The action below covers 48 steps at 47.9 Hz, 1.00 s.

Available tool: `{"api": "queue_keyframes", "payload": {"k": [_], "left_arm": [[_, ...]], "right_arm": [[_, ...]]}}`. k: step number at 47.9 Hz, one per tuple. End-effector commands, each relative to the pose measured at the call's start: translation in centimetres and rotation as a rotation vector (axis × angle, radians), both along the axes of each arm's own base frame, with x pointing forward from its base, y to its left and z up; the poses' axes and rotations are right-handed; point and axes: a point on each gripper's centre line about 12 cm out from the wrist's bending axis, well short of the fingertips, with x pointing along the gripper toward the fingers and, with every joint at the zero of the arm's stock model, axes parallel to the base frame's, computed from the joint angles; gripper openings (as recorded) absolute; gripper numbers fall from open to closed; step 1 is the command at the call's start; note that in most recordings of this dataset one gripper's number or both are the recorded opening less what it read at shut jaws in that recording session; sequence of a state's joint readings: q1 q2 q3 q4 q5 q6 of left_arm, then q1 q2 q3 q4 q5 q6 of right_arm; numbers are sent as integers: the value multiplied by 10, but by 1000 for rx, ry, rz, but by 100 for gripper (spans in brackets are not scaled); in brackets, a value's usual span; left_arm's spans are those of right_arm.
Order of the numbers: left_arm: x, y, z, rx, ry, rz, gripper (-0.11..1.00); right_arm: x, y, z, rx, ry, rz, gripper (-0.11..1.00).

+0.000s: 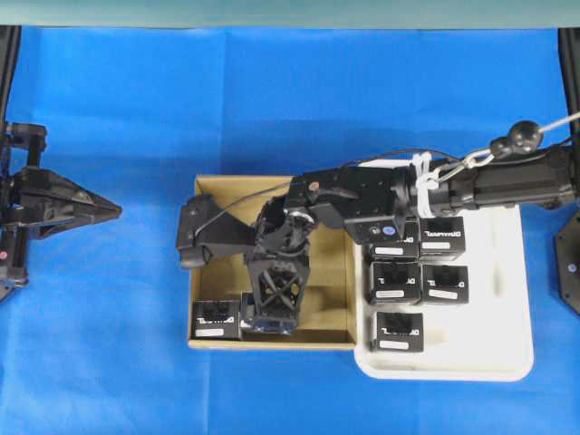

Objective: Pick the box from inside the cardboard box.
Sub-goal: 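Lift the black box up out of the cardboard box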

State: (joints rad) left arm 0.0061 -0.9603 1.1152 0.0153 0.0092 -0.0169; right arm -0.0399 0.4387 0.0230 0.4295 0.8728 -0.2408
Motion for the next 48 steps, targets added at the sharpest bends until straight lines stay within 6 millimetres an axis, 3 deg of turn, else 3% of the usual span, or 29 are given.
{"api": "queue_keyframes", "payload": {"k": [1, 15, 31, 38, 48], "left_arm": [[3, 0, 9, 0, -23, -2, -5], [3, 0, 9, 2, -23, -2, -5], [3, 0, 9, 2, -23, 0, -5], [3, 0, 9, 2, -23, 0, -5], [3, 0, 9, 0, -23, 0, -5]], "right_arm": [[0, -10, -2, -14, 2, -11, 99], [2, -18, 6, -40, -16, -3, 99], [8, 2, 30, -39, -56, 52, 99], [6, 10, 27, -57, -55, 81, 99], [0, 4, 17, -148, -29, 121, 99]]}}
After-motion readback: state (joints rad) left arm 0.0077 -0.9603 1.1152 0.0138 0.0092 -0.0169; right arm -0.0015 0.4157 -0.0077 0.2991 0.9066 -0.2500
